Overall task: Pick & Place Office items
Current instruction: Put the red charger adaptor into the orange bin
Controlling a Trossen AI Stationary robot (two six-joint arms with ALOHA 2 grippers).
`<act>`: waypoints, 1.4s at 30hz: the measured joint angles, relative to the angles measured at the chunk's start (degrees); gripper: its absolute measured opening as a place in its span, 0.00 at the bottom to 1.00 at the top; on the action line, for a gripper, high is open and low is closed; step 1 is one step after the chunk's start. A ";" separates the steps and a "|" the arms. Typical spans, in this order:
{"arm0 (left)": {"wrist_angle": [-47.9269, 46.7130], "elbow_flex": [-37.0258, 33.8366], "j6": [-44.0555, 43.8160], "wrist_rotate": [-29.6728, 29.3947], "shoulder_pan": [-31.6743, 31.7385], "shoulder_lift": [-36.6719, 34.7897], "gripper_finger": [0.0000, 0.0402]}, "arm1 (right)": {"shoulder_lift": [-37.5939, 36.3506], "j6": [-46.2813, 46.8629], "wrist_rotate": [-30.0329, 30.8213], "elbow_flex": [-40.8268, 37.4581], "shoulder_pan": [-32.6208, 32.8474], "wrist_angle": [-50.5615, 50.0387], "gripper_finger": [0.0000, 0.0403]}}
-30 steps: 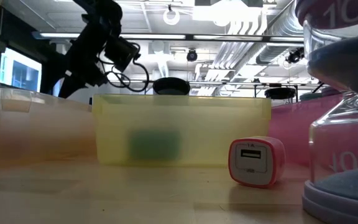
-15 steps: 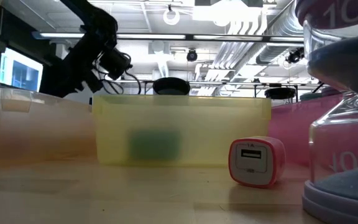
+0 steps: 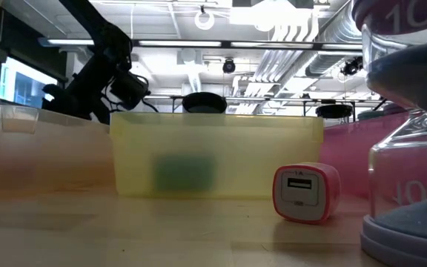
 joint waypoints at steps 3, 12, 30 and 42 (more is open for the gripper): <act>1.25 0.00 2.35 0.02 -0.07 0.00 0.75 | -0.26 0.00 0.74 0.00 -0.50 0.00 0.54; 5.56 0.00 10.22 -1.48 0.17 0.00 0.75 | -0.24 0.53 0.84 0.00 -0.88 0.38 0.54; 5.36 -0.83 16.11 0.72 0.17 0.00 0.75 | -0.24 1.62 2.48 0.00 -1.56 -0.03 0.54; 5.34 -0.83 11.65 3.13 0.17 0.00 0.75 | -0.22 1.10 2.20 0.00 -2.39 -1.07 0.54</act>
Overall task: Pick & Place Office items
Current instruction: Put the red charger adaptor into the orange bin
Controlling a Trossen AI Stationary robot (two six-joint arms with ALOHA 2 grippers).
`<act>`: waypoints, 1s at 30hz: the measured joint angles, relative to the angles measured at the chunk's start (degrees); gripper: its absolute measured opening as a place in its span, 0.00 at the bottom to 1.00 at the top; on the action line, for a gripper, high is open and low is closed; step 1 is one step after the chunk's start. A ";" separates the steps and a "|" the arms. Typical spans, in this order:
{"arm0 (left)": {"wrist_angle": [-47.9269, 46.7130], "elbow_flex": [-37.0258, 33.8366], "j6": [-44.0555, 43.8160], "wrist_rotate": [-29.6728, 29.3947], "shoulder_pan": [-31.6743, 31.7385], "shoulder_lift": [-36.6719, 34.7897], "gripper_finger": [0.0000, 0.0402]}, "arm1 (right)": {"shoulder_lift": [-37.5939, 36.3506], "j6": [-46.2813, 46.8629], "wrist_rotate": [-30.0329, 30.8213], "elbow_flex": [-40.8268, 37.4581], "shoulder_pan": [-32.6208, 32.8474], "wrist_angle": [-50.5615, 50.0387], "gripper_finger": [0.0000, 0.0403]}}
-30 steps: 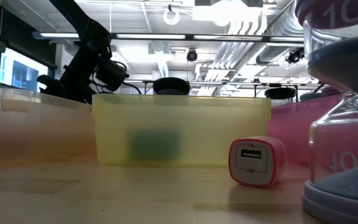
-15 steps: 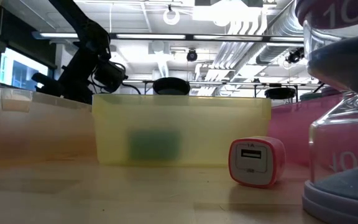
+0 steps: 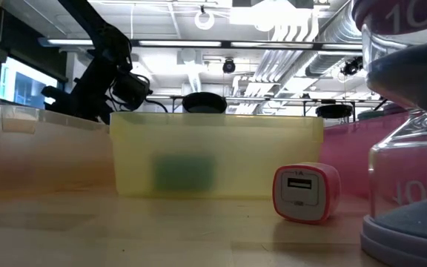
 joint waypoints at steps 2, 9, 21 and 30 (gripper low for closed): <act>-0.04 0.00 0.07 1.72 0.00 0.00 0.75 | 0.00 0.08 0.16 0.00 -0.04 -0.08 0.54; 0.00 0.00 0.24 5.48 -0.02 0.00 0.75 | 0.00 -0.01 -0.03 0.00 -0.79 -0.10 0.54; 0.03 0.00 -7.05 5.44 -0.02 0.00 0.75 | -0.42 -0.05 0.38 0.00 -0.76 -1.56 0.54; -0.02 0.00 -2.02 4.91 -0.20 0.00 0.75 | -1.06 -0.05 1.42 0.00 -0.76 -1.98 0.54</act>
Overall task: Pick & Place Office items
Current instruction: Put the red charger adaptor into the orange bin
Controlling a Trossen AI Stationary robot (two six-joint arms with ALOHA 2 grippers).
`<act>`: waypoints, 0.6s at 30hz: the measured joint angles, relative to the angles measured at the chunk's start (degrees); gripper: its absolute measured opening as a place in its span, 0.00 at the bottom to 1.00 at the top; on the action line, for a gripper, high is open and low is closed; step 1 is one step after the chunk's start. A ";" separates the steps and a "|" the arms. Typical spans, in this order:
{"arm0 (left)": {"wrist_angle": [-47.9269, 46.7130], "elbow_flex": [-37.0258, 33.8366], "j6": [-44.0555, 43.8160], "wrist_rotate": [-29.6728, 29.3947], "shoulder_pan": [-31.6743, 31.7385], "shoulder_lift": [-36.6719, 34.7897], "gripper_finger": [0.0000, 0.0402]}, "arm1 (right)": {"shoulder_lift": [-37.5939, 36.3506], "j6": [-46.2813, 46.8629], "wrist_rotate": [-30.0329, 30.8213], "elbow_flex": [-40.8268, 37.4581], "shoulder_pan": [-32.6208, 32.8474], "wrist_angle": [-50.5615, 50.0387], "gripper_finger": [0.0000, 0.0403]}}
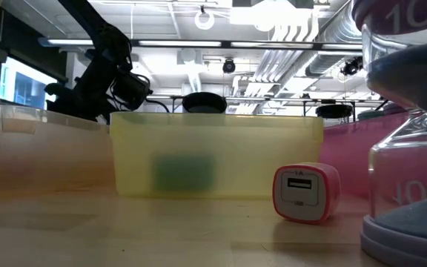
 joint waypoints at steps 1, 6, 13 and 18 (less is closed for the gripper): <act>-0.02 0.00 1.41 -0.11 0.00 0.00 0.75 | -0.07 -0.02 0.08 0.00 0.00 0.00 0.54; 0.03 -0.02 7.86 -0.41 -0.01 0.00 0.75 | -0.08 0.00 0.11 0.00 0.00 0.02 0.54; 0.06 -2.23 10.09 -8.20 0.10 -0.02 0.75 | -0.08 0.09 0.06 0.00 0.04 0.02 0.54; 3.94 -4.90 10.04 -10.44 0.22 -0.02 0.75 | -0.08 0.00 0.04 0.00 0.04 -0.12 0.54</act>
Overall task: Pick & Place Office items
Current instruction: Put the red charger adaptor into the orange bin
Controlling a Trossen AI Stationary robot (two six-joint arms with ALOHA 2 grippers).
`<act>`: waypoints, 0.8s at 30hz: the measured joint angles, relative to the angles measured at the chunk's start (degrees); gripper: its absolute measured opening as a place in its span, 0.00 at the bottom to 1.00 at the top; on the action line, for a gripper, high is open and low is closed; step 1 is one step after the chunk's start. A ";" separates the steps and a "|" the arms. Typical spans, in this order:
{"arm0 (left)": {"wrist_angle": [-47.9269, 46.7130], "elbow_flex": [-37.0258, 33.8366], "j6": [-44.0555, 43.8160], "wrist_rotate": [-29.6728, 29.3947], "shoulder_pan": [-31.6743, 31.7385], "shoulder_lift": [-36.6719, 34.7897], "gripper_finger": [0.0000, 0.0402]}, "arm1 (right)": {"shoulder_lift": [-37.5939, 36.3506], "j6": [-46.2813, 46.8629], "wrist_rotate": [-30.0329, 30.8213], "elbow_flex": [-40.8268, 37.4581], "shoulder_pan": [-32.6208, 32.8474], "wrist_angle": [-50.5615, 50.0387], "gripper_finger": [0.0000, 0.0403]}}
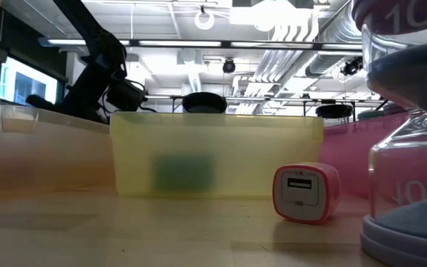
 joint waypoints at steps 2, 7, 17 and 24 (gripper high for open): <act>2.83 -1.02 -0.32 -2.14 -0.06 0.00 0.75 | 0.00 0.00 0.04 0.00 0.00 -0.30 0.54; 6.52 -2.57 -1.11 -2.73 -0.15 0.00 0.75 | 0.02 0.00 0.41 0.00 -0.02 -0.79 0.54; 7.12 -5.08 -3.11 -2.99 -0.61 0.00 0.63 | 0.02 -0.01 0.76 0.00 -0.02 -0.78 0.54; 8.20 -5.24 -6.70 -2.15 -4.69 0.00 0.35 | 0.02 -0.02 0.59 0.00 -0.01 -0.29 0.54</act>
